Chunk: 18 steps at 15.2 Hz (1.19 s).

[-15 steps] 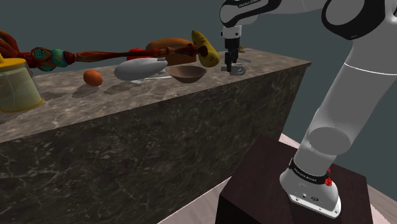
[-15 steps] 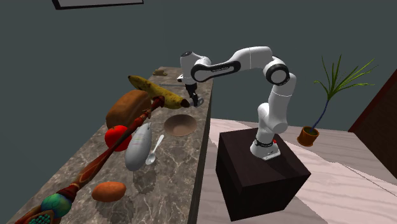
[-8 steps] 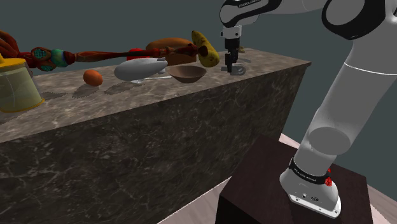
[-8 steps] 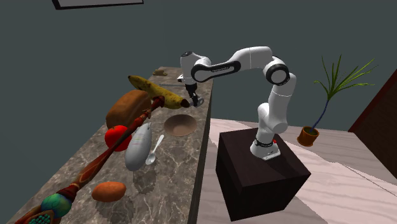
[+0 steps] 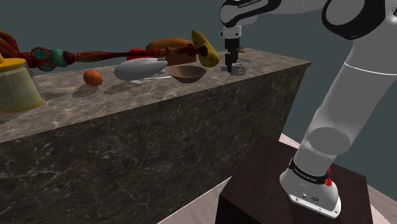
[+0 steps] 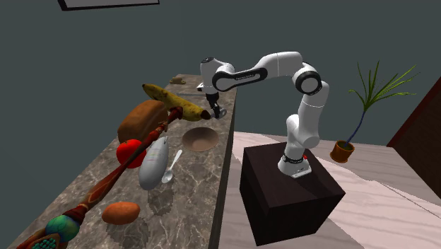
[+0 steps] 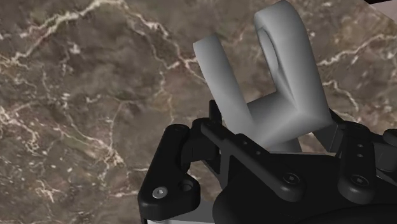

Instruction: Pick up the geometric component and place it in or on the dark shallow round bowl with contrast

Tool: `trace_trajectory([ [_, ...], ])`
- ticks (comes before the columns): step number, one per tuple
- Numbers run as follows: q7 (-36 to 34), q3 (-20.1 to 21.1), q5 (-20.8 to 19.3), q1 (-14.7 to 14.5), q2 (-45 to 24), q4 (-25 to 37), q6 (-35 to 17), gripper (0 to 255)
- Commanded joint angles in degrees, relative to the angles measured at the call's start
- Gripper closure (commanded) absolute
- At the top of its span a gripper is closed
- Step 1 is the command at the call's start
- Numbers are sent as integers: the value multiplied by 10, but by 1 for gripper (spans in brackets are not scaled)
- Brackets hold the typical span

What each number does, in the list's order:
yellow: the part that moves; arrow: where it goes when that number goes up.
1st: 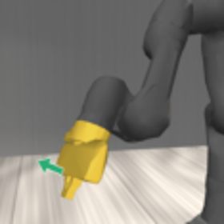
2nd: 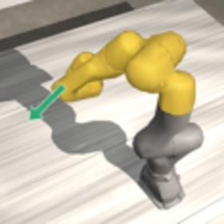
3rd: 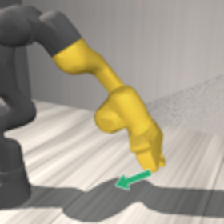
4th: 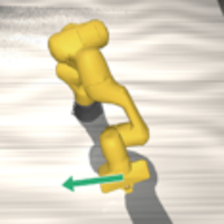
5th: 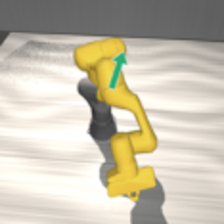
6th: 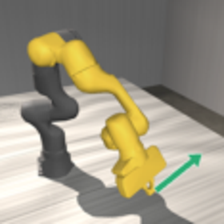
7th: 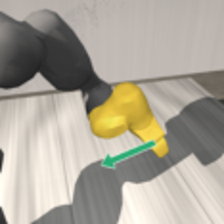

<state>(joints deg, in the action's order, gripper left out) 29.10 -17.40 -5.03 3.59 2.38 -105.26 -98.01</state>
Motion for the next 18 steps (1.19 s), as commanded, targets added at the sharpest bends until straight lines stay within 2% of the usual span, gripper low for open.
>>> trace_trajectory([
  [1,0,0,0,0,0,8,8,255],
  [18,14,-1,6,0,-20,163,143,255],
])
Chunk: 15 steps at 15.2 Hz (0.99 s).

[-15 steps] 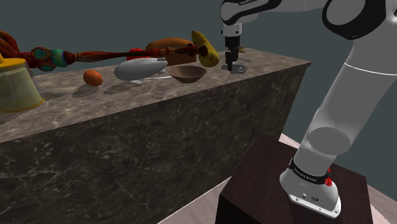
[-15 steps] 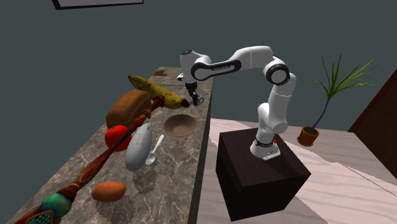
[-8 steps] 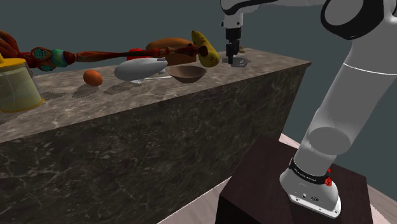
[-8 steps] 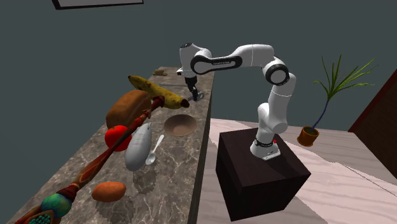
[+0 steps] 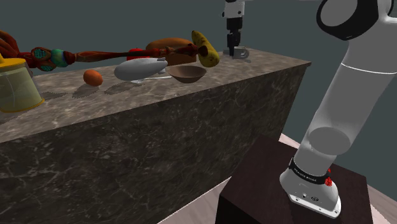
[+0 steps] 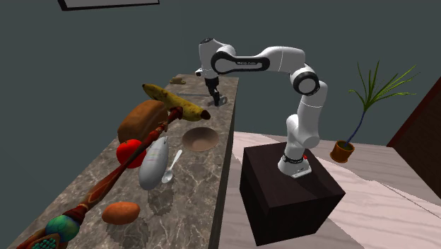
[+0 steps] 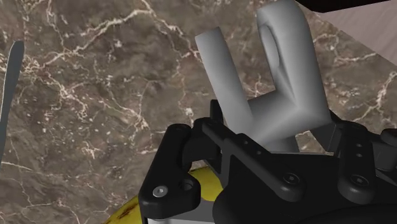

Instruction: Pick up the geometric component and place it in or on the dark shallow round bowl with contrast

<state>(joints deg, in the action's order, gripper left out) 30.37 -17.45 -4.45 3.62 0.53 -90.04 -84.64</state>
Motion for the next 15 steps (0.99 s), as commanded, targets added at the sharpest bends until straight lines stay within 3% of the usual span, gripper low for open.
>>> trace_trajectory([
  [1,2,0,1,0,-4,21,17,255],
  [5,7,-2,4,2,-16,65,49,255],
  [15,-119,57,26,-63,-71,135,74,255],
])
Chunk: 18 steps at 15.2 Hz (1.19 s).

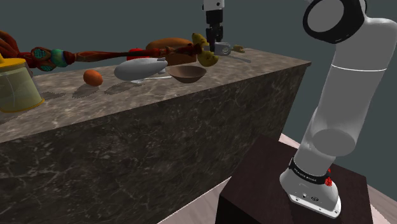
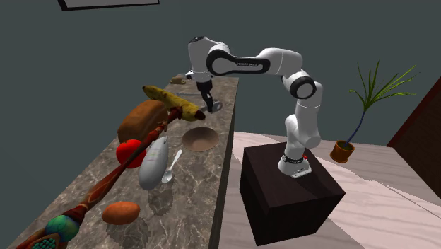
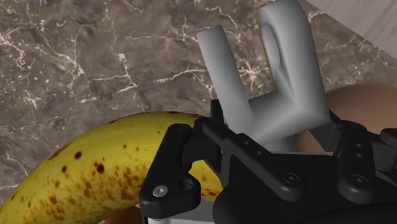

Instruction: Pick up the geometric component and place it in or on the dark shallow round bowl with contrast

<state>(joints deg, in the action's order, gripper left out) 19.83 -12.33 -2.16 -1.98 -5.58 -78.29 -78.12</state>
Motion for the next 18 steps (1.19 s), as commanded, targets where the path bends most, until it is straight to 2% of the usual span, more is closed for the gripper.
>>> trace_trajectory([
  [1,-26,11,5,-13,-19,30,13,255],
  [6,-83,34,17,-44,-77,110,38,255],
  [11,-134,53,28,-72,-161,235,81,255],
  [18,-137,53,23,-78,-118,113,1,255],
])
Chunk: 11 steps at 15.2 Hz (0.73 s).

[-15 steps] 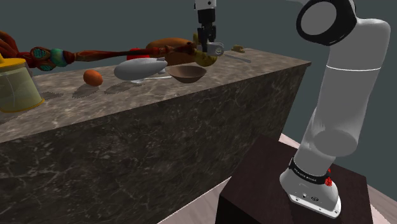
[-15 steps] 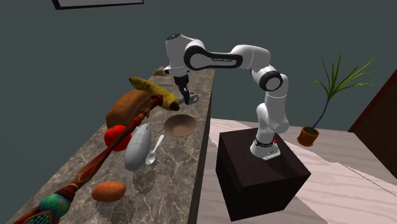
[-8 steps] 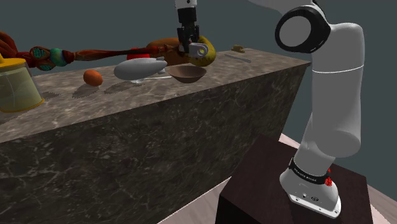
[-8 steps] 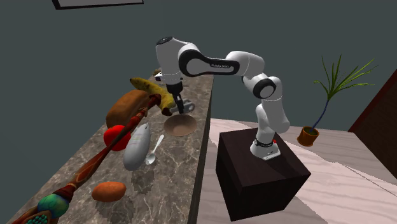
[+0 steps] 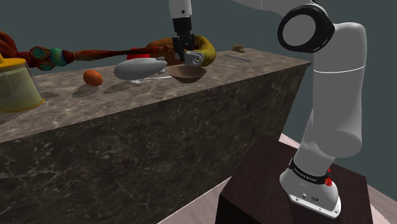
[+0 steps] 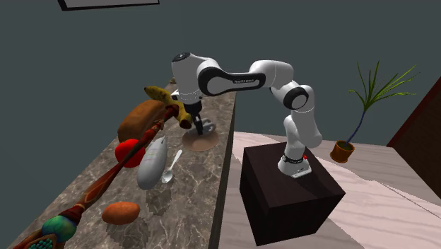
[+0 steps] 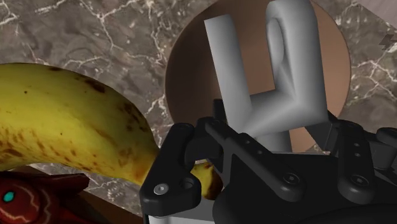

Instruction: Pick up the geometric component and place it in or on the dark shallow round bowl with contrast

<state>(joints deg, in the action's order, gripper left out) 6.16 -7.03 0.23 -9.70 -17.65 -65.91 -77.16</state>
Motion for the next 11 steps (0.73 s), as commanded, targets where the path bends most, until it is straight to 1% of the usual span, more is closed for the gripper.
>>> trace_trajectory([
  [1,-1,0,-1,-1,7,-25,-19,255],
  [6,-3,1,-3,-3,24,-91,-67,255],
  [11,-3,1,-3,-3,24,-91,-67,255],
])
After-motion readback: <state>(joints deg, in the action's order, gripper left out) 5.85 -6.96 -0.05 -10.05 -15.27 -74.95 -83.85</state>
